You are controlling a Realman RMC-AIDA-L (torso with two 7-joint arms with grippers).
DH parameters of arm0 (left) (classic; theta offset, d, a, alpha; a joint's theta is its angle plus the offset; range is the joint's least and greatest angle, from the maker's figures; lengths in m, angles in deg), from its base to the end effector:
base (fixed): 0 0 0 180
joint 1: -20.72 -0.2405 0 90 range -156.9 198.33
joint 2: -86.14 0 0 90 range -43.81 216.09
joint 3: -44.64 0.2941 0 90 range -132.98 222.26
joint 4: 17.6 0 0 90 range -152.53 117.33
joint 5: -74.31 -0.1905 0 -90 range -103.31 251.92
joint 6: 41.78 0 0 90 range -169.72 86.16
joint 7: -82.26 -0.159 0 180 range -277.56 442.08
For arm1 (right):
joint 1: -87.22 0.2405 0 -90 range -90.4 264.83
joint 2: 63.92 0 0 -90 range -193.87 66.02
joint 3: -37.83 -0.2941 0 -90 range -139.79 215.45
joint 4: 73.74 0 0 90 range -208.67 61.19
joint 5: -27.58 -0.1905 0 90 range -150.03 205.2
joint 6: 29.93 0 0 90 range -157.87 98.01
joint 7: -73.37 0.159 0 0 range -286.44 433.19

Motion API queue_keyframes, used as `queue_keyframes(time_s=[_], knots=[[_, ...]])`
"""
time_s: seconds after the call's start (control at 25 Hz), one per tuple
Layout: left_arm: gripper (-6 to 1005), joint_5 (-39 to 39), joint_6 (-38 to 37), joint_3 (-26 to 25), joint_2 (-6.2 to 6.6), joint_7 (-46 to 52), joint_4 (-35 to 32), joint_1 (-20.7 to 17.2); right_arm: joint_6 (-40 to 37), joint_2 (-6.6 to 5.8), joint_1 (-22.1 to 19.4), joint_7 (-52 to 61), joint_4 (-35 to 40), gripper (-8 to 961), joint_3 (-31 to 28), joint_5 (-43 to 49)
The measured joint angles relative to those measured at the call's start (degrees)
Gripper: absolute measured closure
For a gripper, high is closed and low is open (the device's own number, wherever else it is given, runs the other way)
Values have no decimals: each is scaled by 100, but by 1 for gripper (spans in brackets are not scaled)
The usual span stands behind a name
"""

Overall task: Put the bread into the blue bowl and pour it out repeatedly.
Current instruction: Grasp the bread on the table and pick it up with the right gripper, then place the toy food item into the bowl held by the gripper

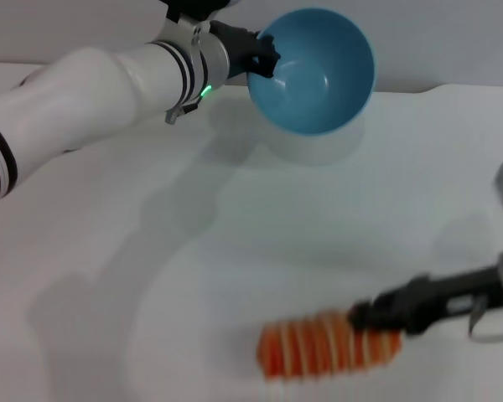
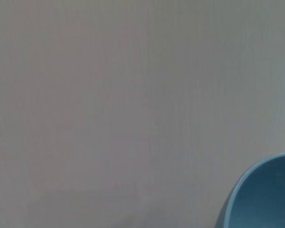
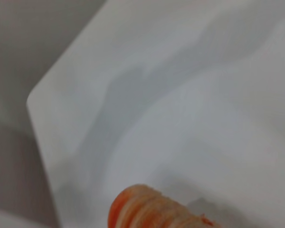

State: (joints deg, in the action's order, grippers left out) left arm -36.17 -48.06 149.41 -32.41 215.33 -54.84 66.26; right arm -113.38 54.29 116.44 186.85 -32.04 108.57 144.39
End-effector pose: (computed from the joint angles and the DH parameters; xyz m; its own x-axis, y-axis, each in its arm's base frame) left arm -0.1918 0.4740 -0.0944 0.8569 0.3408 0.3867 0.5136 -0.5008 -0.6967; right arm 0.2770 0.3008 -0.0870 0.6964 -0.7140 -0.0724 -0.7093 -0.7001 0.0821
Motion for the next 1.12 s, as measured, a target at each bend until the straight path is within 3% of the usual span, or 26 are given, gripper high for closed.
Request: queue_keyframes(time_s=[0.2,0.48,0.88,1.12], knots=[[1000,-27,30,-9,8,-12,3,20,-69,-92,-115,1,818,769,-811,53],[1000,-61,-284,51,39,-59,7,34,-119,-83,-114,-1,1570,797,-1822,32],[1001,-420,-1113,54,43,-70,-64,96,-82,-1,-10,10,2146,827,-2116,-53],[1001,-440,-1484,530,28,-278,-310,90,303,19,3,-152,2035,829,-2300,-70]])
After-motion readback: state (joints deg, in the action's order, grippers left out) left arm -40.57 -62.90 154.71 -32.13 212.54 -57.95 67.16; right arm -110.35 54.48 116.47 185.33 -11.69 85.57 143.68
